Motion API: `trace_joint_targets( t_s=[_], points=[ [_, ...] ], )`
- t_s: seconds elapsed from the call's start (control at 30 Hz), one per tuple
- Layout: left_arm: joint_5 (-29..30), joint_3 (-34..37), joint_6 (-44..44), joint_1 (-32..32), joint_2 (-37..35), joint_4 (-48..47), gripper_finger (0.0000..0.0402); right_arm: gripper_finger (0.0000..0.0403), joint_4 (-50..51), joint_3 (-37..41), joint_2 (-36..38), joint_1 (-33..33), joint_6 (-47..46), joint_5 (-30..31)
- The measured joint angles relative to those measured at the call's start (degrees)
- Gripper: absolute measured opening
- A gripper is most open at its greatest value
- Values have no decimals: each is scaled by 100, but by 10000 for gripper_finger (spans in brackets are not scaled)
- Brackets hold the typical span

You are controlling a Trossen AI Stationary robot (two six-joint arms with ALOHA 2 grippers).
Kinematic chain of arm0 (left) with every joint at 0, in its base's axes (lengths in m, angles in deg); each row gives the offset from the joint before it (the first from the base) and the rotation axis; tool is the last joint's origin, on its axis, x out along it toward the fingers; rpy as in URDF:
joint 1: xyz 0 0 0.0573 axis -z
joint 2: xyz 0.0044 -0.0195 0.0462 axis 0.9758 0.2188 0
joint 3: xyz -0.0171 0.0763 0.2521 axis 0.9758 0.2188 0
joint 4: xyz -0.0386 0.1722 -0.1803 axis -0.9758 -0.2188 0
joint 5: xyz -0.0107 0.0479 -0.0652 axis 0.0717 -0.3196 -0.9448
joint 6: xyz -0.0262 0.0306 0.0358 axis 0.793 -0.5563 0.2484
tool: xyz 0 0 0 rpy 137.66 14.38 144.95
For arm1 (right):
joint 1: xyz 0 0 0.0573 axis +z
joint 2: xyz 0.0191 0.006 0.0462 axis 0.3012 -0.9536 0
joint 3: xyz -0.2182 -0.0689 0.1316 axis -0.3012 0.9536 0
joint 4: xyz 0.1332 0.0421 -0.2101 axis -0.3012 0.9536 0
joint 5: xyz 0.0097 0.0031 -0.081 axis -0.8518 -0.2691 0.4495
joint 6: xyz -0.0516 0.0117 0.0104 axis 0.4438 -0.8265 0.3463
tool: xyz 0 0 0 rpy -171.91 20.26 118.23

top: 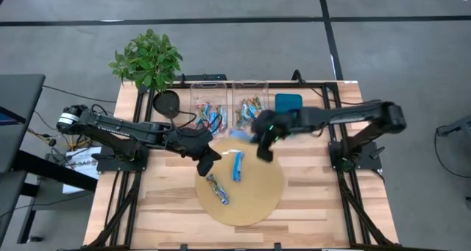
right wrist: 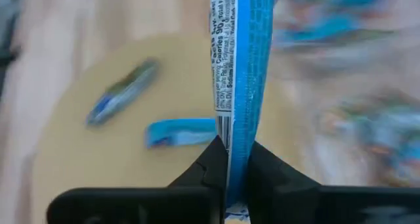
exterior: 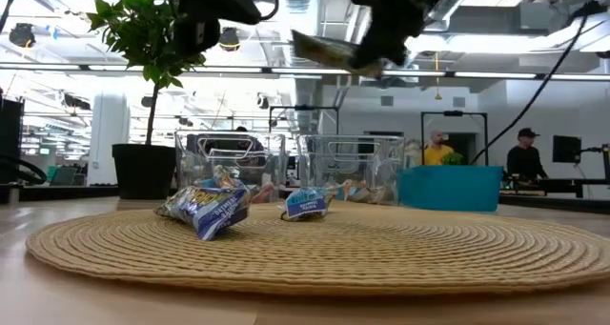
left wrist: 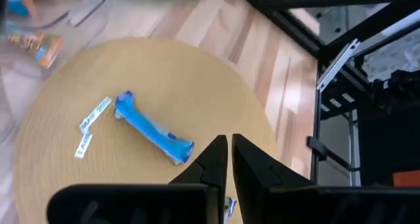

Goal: Pick and place Granola Bars by type
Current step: Put the bottom right blue granola bar into the blue bin, then put the top blue granola bar into the blue bin

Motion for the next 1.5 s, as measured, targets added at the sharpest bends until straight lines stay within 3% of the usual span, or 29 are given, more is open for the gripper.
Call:
trace_joint_targets(
  t_s=[0.17, 0.33, 0.6, 0.93, 1.33, 1.5],
  points=[
    [1, 0, -202, 0, 0, 229, 15, 15, 818, -6, 677, -675, -702, 912],
    [1, -2, -240, -4, -2, 294, 15, 29, 1936, -2, 851, -1425, -2076, 1626],
    [17, -2, -240, -4, -2, 471, 15, 34, 2863, 4, 367, -2158, -3165, 1635],
    [47, -1, -281, -4, -2, 471, 15, 50, 3623, 4, -341, -2399, -2889, 1497],
    [45, -2, -329, -4, -1, 456, 15, 166, 2964, 2, -83, -2108, -2093, 1482],
    [101, -1, -328, -4, -2, 453, 15, 196, 2403, 2, 241, -1601, -1808, 1037]
  ],
)
